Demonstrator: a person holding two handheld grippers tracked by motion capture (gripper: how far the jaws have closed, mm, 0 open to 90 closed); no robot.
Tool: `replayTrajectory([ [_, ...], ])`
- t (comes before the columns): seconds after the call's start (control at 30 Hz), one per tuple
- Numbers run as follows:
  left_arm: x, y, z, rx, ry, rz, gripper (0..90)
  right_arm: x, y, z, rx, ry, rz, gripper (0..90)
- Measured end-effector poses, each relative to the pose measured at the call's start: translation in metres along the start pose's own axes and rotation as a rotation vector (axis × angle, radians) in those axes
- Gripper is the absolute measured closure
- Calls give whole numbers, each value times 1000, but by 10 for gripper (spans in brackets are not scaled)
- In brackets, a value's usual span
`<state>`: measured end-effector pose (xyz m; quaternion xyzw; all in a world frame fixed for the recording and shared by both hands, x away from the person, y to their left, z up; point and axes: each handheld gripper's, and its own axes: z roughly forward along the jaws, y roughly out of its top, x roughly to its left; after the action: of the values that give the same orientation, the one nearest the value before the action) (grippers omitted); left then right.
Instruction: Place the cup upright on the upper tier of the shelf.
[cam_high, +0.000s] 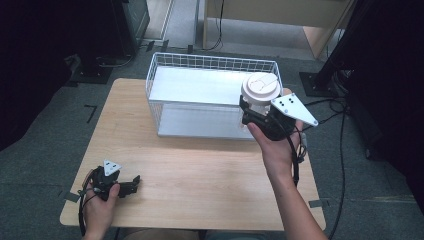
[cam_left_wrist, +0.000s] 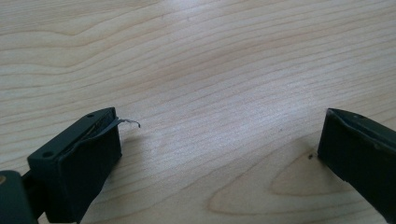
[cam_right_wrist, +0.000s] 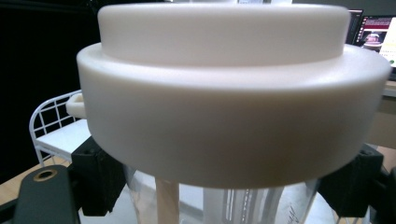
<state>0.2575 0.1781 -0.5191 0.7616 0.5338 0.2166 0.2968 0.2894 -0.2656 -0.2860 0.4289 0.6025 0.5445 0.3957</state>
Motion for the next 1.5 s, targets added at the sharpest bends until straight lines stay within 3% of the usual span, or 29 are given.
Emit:
replayTrajectory([
  [0.77,0,0,0,1,0,2,0,-2,17,50,-25,-18,32,158],
  [1.23,0,0,0,4,-1,3,0,-6,20,101,-7,-37,68,158],
  [1.47,0,0,0,3,-1,2,0,2,24,127,2,-19,85,158],
  [1.5,0,0,0,4,-1,2,0,7,25,134,7,-17,68,158],
])
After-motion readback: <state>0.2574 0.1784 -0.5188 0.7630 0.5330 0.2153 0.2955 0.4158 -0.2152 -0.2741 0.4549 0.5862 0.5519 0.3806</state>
